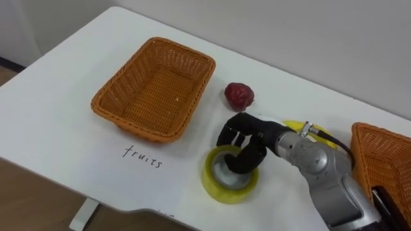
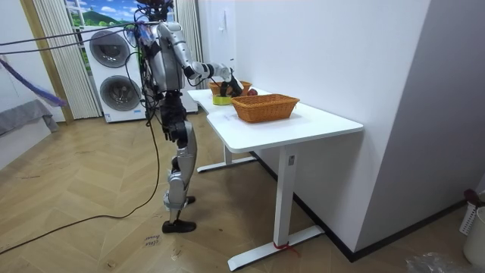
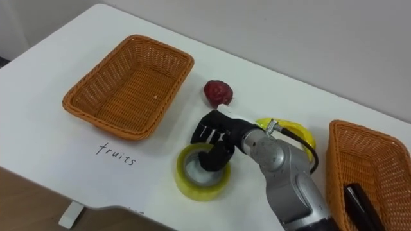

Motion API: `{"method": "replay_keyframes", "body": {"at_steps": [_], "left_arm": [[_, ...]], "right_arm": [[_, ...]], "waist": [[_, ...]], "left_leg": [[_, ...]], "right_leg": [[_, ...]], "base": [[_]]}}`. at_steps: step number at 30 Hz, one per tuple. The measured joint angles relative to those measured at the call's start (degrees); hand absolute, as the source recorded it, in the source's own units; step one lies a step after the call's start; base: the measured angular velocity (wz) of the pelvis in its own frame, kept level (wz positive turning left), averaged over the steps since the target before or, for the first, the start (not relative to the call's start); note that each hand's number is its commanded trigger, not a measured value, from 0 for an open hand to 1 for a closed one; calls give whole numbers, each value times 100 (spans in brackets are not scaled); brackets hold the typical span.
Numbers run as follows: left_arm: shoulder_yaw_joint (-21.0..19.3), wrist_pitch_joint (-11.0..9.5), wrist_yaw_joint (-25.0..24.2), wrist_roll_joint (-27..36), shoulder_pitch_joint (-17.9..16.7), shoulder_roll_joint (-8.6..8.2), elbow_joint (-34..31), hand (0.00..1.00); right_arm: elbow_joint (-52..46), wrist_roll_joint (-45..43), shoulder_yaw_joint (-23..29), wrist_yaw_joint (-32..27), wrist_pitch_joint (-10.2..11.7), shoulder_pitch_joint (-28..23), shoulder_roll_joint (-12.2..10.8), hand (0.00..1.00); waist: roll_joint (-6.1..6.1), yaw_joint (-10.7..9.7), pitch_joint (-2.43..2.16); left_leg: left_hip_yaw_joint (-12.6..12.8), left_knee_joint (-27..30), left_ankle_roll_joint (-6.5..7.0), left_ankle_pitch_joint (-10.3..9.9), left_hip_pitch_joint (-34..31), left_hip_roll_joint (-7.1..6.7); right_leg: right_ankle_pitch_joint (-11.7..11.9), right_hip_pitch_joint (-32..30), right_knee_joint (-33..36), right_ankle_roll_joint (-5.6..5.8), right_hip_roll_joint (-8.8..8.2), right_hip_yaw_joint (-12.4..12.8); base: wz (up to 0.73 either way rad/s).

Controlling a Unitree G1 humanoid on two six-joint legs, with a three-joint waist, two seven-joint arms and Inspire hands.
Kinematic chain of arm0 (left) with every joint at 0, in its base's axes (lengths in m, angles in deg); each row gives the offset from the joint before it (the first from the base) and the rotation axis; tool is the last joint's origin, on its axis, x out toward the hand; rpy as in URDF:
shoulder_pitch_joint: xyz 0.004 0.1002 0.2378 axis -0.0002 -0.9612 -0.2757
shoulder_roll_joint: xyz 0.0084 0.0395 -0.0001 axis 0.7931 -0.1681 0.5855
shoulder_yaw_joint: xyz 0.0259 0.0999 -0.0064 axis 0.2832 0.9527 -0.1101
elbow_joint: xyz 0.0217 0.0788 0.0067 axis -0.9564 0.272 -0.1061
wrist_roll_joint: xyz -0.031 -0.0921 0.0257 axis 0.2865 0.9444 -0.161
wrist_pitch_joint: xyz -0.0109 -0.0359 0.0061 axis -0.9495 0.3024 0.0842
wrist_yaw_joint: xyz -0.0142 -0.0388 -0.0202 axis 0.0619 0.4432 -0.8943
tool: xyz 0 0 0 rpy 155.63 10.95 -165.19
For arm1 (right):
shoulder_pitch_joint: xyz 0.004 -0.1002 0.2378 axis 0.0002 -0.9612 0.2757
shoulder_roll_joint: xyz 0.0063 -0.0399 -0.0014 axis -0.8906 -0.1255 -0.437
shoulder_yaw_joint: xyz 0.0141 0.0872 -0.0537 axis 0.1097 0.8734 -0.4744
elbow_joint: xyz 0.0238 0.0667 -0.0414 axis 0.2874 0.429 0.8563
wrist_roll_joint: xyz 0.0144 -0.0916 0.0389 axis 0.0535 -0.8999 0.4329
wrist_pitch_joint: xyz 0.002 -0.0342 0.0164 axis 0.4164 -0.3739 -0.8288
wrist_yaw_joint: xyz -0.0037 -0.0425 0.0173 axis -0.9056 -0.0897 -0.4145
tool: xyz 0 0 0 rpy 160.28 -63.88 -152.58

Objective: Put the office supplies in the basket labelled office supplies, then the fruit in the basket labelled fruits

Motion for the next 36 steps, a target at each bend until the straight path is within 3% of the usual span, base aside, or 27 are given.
{"method": "replay_keyframes", "body": {"at_steps": [6, 10, 12, 16, 18, 23, 28, 33, 36], "left_arm": [[44, -162, 129, 39, -37, -1, 16, 0], [27, -314, 137, 45, -52, 0, 135, 0], [50, -323, 154, 51, -82, -15, 122, 0], [39, -471, 292, 51, -197, -119, 120, 0], [38, -557, 374, 50, -269, -126, 122, 0], [35, -690, 397, 49, -272, -127, 130, 0], [39, -728, 396, 55, -325, -157, 135, 0], [38, -773, 390, 56, -407, -290, 142, 0], [4, -789, 386, 54, -472, -292, 196, 0]], "right_arm": [[0, 188, 25, -70, 125, -8, 66, 100], [-126, 280, 258, -37, 259, -196, 96, 100], [-350, 379, 416, -82, 324, -315, 177, 100], [-1061, 727, 872, -464, 402, -721, 168, 100], [-1450, 910, 1106, -655, 516, -788, 154, 100], [-1690, 1512, 1656, -1194, 689, -780, 148, 100], [-1690, 1877, 1990, -1754, 830, -779, 112, 100], [-1689, 2611, 2305, -2522, 919, -779, 111, 100], [-1671, 2761, 2489, -2865, 989, -778, 112, 100]], "waist": [[19, -23, 14], [77, -191, 55], [118, -328, 68], [258, -515, 29], [340, -760, -12], [456, -911, -20], [498, -1090, -27], [622, -1173, -62], [624, -1266, -67]], "left_leg": [[19, 0, 1, 2, 9, -5], [28, -9, 1, 2, 40, -10], [136, -9, 1, 2, 23, 12], [329, -75, 7, 5, 78, 17], [428, -94, 11, 7, 95, 24], [591, -194, 13, 9, 275, 43], [652, -192, 13, 9, 308, 55], [671, -225, 14, 9, 393, 64], [660, -228, 13, 9, 450, 85]], "right_leg": [[0, -1, -3, 0, 0, 139], [0, 11, -1, 0, -7, 159], [1, -58, 7, -1, 2, 320], [3, -109, 2, 2, -5, 579], [4, -145, 3, 3, -4, 707], [5, -108, 8, 5, 4, 912], [21, -96, 7, 8, 9, 962], [38, -48, 8, 13, 24, 1017], [41, 20, 7, 6, 48, 1022]], "base": [[0], [-2], [-21], [-30], [-24], [-21], [-6], [-4], [0]]}}
